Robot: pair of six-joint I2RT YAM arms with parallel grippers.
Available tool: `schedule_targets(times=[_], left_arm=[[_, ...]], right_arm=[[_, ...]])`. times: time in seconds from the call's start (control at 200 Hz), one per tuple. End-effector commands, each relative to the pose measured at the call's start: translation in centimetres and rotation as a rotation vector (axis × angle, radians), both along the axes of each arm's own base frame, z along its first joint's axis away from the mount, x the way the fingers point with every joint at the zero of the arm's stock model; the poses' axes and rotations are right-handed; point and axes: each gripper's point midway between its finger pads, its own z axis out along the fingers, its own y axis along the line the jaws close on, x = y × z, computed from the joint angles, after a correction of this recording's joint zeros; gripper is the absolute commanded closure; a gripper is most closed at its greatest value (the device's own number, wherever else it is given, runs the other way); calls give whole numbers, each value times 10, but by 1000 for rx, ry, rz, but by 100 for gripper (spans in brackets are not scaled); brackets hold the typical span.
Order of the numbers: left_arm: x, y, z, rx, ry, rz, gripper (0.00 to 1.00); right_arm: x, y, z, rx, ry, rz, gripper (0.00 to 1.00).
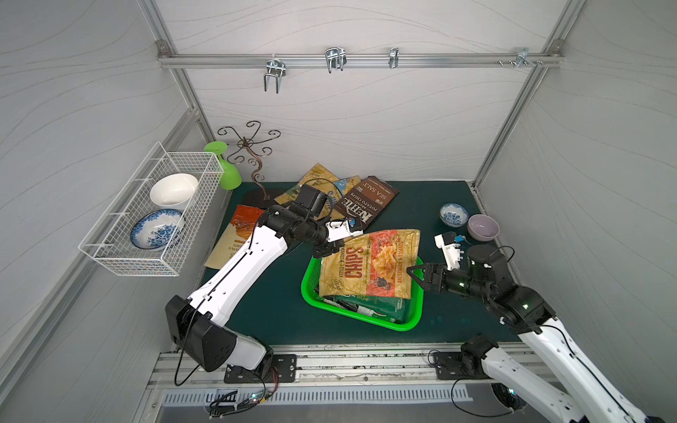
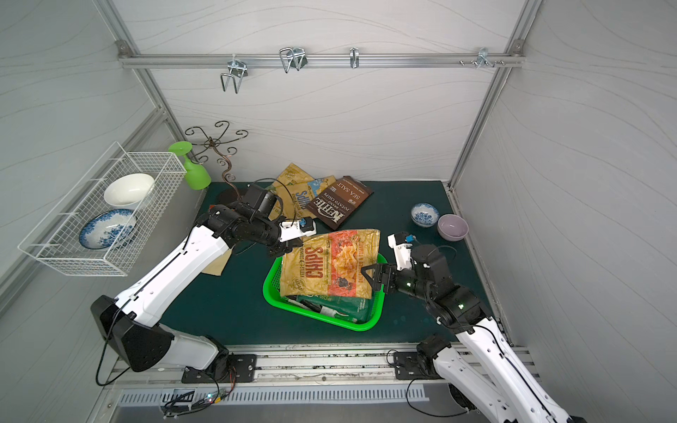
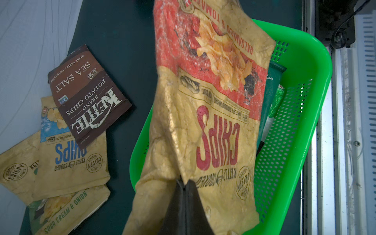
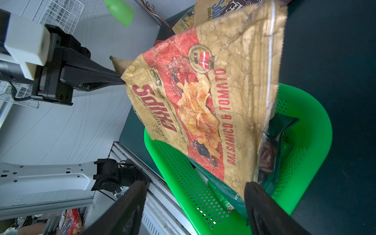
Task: Put the potato chips into the basket
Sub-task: Place the potato chip in the basket.
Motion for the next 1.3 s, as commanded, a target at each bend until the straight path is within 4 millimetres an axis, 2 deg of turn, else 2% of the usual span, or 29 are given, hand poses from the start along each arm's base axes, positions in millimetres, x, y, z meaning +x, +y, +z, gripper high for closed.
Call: schedule_targets(times=[0.0, 0.245, 0.34, 0.53, 0.72, 0.78, 0.836, 0.856, 0.876, 0.896, 0.901, 0.911, 1.076, 1.226, 1.296], left_arm=[[8, -11, 6, -12, -71, -86, 100], [0, -12, -20, 24, -49, -186, 100], [-4, -11, -24, 24, -29, -197, 100], [0, -10, -37, 51, -25, -192, 100], [-3, -7, -39, 67, -5, -194, 100], [-1, -7, -40, 68, -10, -186, 82], [2, -8, -37, 64, -23, -178, 71], [2, -8, -36, 59, -26, -172, 62], [3, -9, -33, 53, -31, -167, 46], [3, -9, -31, 45, -35, -164, 12], [3, -9, -30, 43, -36, -164, 6], [3, -10, -30, 41, -38, -163, 3], [7, -13, 0, -19, -102, -123, 1], [22, -10, 35, -108, -98, 94, 1], [26, -4, 42, -137, -65, 216, 1]], right_arm=[[-2, -7, -4, -28, -4, -10, 20], [-2, -7, -7, -24, 3, -15, 20], [-2, -7, -8, -26, 6, -17, 20], [-1, -6, -8, -19, 7, -23, 20], [1, -7, -11, -26, 14, -31, 20], [1, -7, -11, -24, 12, -33, 20], [1, -7, -11, -24, 13, -35, 20], [1, -8, -12, -25, 15, -37, 20], [1, -8, -11, -25, 14, -40, 20], [1, -8, -11, -26, 14, -40, 20], [1, -8, -12, -26, 15, -40, 20], [1, -8, -12, -26, 14, -40, 20], [3, -10, -16, -35, 21, -55, 20], [10, -7, -22, -51, 46, -66, 20], [16, -3, -24, -61, 63, -64, 20]])
